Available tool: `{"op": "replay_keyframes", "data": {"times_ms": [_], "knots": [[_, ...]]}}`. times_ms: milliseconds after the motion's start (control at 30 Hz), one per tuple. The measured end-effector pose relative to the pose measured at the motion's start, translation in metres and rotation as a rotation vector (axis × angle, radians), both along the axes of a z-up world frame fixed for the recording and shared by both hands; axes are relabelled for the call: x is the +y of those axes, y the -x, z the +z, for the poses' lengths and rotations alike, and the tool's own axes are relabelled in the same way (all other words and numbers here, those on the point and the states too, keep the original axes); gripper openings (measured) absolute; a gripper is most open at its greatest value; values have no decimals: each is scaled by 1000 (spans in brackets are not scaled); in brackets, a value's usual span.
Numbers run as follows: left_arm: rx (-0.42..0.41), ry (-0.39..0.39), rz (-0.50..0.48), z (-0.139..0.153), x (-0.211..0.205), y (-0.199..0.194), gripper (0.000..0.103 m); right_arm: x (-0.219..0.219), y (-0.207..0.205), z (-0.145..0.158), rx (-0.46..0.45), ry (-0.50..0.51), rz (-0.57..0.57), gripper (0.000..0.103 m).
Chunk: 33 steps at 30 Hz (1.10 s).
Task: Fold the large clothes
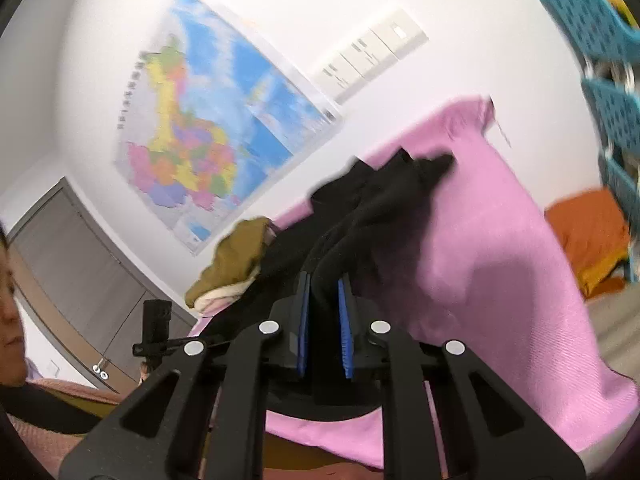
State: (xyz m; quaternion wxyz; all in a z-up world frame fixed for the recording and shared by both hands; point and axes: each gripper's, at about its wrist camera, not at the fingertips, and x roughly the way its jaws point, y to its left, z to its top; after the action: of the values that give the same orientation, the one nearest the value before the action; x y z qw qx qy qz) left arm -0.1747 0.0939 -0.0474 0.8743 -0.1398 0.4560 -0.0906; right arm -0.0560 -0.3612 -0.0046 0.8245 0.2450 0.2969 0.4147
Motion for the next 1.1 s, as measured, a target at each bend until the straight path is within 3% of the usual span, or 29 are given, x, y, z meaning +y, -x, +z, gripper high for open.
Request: {"op": "replay_keyframes", "data": {"times_ms": [100, 167, 333, 400, 500, 533, 633, 733, 867, 1100], "knots": [[-6, 5, 26, 10, 7, 9, 24, -1, 25, 17, -55, 7, 9, 12], [11, -7, 23, 5, 7, 15, 27, 1, 30, 11, -53, 66, 8, 13], [96, -80, 13, -25, 2, 10, 38, 9, 10, -56, 141, 247, 0, 15], [86, -135, 9, -23, -2, 9, 49, 11, 3, -66, 178, 305, -14, 23], [25, -165, 5, -4, -1, 10, 57, 14, -2, -53, 142, 402, -57, 56], [-14, -189, 13, 7, 0, 11, 57, 14, -5, -42, 108, 433, -83, 60], [-74, -246, 25, 28, 5, 6, 58, 22, -20, -11, 8, 468, -117, 61], [-128, -276, 51, 48, 9, -5, 62, 50, -45, 10, -71, 448, -71, 61], [-161, -301, 18, 53, 2, -31, 63, 131, -97, 19, -127, 490, 42, 60], [-144, -294, -73, 41, -26, -99, 63, 266, -205, -4, -14, 593, 132, 56]]}}
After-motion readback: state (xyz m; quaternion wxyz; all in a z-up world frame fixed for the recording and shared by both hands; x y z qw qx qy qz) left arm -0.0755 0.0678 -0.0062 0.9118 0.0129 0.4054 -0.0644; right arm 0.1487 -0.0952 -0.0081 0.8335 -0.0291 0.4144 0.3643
